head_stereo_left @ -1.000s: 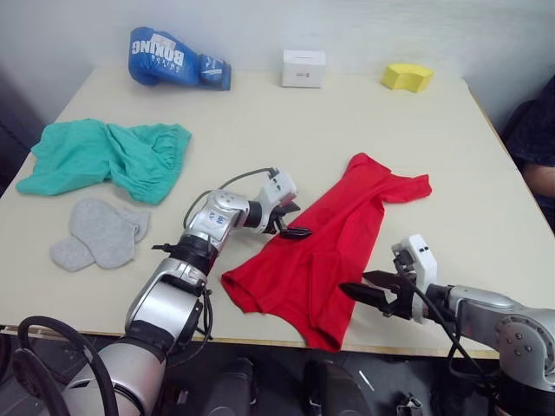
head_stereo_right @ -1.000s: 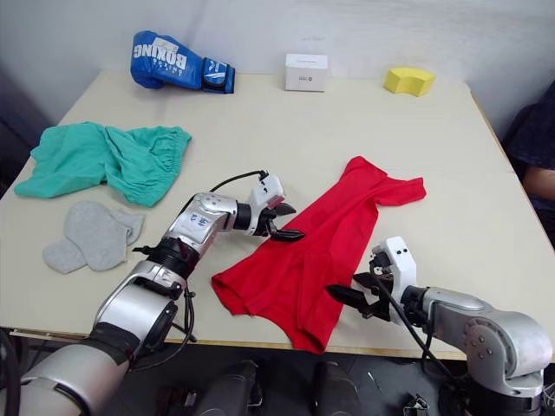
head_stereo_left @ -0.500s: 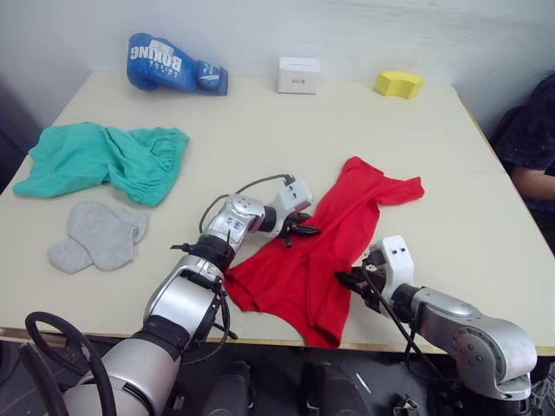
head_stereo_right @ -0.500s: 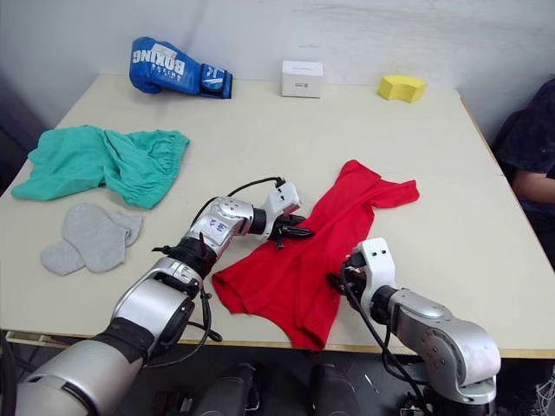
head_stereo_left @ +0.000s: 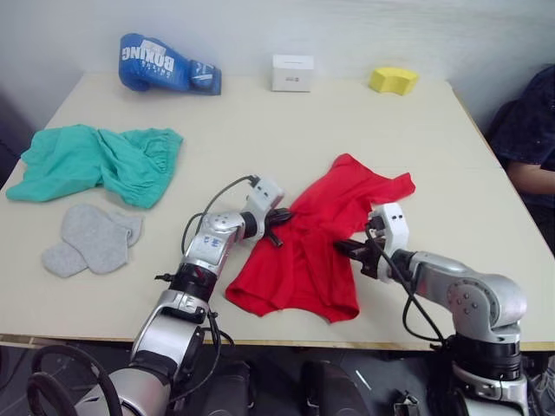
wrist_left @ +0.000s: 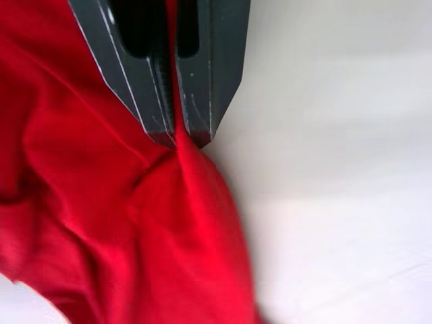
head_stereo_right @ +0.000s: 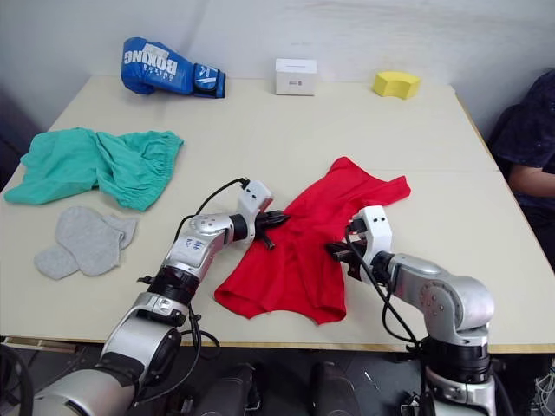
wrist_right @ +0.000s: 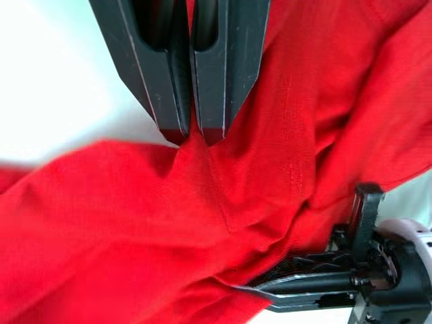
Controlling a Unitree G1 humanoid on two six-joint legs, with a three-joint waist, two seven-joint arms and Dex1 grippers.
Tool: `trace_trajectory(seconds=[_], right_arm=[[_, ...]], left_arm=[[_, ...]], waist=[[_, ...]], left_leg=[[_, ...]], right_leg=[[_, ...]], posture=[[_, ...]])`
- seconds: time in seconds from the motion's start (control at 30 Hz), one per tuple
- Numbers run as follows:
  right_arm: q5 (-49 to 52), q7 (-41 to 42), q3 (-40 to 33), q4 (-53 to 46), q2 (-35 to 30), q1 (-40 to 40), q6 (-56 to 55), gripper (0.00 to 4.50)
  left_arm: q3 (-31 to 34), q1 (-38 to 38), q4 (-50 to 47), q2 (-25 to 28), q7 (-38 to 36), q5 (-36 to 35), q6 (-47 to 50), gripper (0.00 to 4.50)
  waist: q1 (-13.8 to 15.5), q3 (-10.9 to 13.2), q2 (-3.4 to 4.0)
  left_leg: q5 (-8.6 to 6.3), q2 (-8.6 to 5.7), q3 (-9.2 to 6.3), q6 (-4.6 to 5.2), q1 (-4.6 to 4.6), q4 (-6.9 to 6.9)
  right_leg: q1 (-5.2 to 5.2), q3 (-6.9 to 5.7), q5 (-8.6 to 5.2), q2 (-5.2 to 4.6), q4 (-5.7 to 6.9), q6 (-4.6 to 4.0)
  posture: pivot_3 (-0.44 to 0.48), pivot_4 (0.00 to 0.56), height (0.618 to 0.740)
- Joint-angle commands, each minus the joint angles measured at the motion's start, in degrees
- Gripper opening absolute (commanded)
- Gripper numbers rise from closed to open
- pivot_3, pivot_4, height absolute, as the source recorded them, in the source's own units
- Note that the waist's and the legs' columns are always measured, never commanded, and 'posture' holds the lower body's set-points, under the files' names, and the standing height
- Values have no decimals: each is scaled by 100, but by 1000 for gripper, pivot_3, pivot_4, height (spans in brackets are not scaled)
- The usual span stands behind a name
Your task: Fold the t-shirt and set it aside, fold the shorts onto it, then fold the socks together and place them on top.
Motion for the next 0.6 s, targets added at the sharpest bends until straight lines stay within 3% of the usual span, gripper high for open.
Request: trace_trajectory(seconds=[0.03, 0.17, 0.3, 0.5, 0.57, 0.6], right_arm=[[-257, 503, 456, 874, -178, -453, -540, 0], [-852, 1065, 1196, 1967, -317, -1102, -1385, 0], [-1176, 1317, 1416, 2963, -81, -1731, -2012, 0], [-1045, 1985, 1412, 3306, 36, -2043, -2009, 0], [-1000, 2117, 1268, 2982, -79, -1943, -2165, 471], [-1056, 2226, 1278, 2782, -212, -1849, -2311, 726]], left_arm=[[298, 253, -520, -37, 667, -24, 35, 29], [449, 385, -629, 46, 1135, 34, -87, 29], [535, 406, -555, 216, 1326, 37, -228, 29], [402, 412, -359, 573, 838, -58, -550, 29], [354, 513, -511, 796, 431, -154, -481, 0], [300, 594, -649, 946, 231, -146, -490, 241]], waist=[[-17, 0, 0], [-1, 0, 0], [-14, 1, 0], [-2, 1, 0], [-3, 1, 0], [-5, 1, 1]], left_leg=[[0, 0, 3, 0, -1, 3], [5, -8, 33, 9, -7, 12], [10, -6, 41, 0, -5, 11], [24, -5, 53, -32, -10, 7], [23, -5, 53, -31, -19, 7], [21, -5, 53, -31, -22, 8]], right_leg=[[-3, 1, 0, 0, 0, 0], [-24, 19, 1, -3, 26, 1], [-33, 24, 1, 0, 37, 1], [-37, 10, 1, -1, 36, 1], [-40, 6, 2, -2, 37, 2], [-41, 5, 2, -2, 36, 3]], posture=[[0, 150, 740], [0, 150, 740], [0, 150, 740], [0, 150, 740], [0, 150, 740], [0, 150, 740]])
